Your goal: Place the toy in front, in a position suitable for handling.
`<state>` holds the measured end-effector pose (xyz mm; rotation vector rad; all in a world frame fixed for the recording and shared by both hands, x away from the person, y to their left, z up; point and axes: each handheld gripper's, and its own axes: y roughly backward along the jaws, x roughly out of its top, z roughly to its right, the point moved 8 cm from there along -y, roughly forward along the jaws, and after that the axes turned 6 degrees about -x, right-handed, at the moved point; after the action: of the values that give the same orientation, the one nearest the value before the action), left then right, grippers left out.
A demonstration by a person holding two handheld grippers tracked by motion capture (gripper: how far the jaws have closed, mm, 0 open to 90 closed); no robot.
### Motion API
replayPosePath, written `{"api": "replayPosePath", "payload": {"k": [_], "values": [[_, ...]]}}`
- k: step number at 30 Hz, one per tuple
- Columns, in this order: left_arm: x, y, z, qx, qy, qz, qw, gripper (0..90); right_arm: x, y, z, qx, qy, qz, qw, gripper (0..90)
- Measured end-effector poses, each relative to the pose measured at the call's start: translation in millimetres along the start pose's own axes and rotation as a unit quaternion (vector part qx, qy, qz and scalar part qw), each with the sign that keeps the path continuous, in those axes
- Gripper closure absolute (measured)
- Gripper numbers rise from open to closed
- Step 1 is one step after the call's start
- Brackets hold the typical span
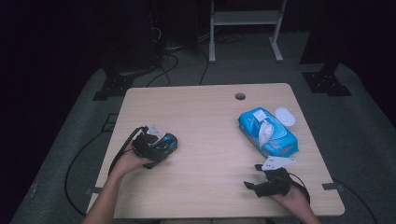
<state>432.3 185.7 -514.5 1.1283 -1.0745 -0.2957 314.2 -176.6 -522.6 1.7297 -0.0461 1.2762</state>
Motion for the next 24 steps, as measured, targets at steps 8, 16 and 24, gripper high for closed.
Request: {"api": "replayPosePath", "payload": {"k": [8,16,24], "values": [[-6.7,-7.7,-1.8,-0.013,0.012,-0.025,0.9995,20.1,-0.5,-1.6,-1.4,0.002,0.004,-0.003,1.0000,18.6],[-6.5,-9.1,-2.9,-0.020,0.021,-0.029,0.9992,22.6,-0.4,-1.4,-2.8,0.004,0.007,-0.003,1.0000,19.4],[-3.1,-11.3,-3.0,-0.019,0.029,-0.064,0.9973,19.8,-0.1,-0.3,-3.0,0.004,0.007,-0.002,1.0000,19.4]]}}
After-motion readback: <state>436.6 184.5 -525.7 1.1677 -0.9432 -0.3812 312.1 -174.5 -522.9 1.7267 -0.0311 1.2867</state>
